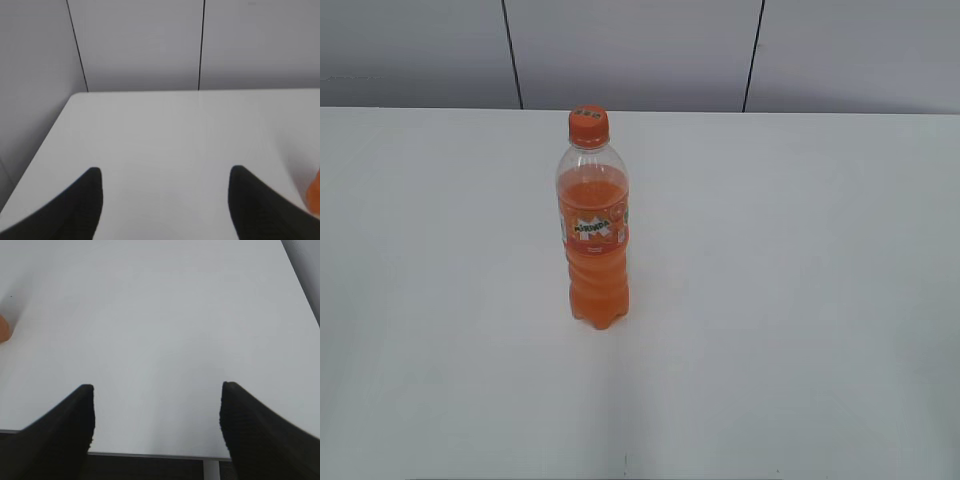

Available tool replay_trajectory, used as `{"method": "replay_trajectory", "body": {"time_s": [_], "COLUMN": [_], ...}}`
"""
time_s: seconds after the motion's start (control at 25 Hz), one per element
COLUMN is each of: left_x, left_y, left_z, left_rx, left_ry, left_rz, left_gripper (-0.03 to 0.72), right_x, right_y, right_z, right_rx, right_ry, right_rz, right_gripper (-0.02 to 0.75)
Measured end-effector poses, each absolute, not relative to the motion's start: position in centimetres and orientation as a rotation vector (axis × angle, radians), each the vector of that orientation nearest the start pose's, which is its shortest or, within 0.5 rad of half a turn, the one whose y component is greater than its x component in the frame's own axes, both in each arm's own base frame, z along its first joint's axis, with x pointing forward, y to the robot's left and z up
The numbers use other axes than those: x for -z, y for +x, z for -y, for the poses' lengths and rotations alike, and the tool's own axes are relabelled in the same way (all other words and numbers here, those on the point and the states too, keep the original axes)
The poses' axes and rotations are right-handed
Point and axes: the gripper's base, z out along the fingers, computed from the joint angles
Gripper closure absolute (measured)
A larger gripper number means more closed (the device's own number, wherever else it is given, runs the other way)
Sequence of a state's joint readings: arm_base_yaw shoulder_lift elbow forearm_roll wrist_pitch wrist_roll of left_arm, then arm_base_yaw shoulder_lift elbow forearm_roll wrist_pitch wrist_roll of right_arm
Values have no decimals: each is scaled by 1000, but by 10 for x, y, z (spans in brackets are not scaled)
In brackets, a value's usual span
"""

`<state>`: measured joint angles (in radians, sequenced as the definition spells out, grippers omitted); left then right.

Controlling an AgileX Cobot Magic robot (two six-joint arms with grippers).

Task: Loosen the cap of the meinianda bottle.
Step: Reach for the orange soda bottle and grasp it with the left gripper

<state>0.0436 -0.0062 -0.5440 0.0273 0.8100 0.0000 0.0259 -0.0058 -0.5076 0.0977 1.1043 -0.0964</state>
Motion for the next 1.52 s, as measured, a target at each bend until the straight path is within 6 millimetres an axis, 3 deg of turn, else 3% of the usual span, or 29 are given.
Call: {"method": "replay_trajectory", "body": {"time_s": [0.2,0.48,0.96,1.28,1.52], "left_x": [-318,-313,-302,-309,-296], "left_y": [10,48,114,137,158], "left_z": [-2,-3,-5,-5,-6], "left_rx": [-56,-54,-54,-49,-42], "left_ry": [-31,-22,-12,-9,-8], "left_rz": [-1620,-1502,-1561,-1430,-1498], "left_gripper": [207,207,219,221,234], "right_x": [-276,-276,-276,-276,-276], "right_y": [-9,-9,-9,-9,-9], "right_z": [-8,-8,-8,-8,-8], "right_rx": [-74,-74,-74,-74,-74], "right_ry": [-134,-134,-134,-134,-134], "right_rz": [-2067,-2067,-2067,-2067,-2067], "right_gripper": [153,153,153,153,153]}}
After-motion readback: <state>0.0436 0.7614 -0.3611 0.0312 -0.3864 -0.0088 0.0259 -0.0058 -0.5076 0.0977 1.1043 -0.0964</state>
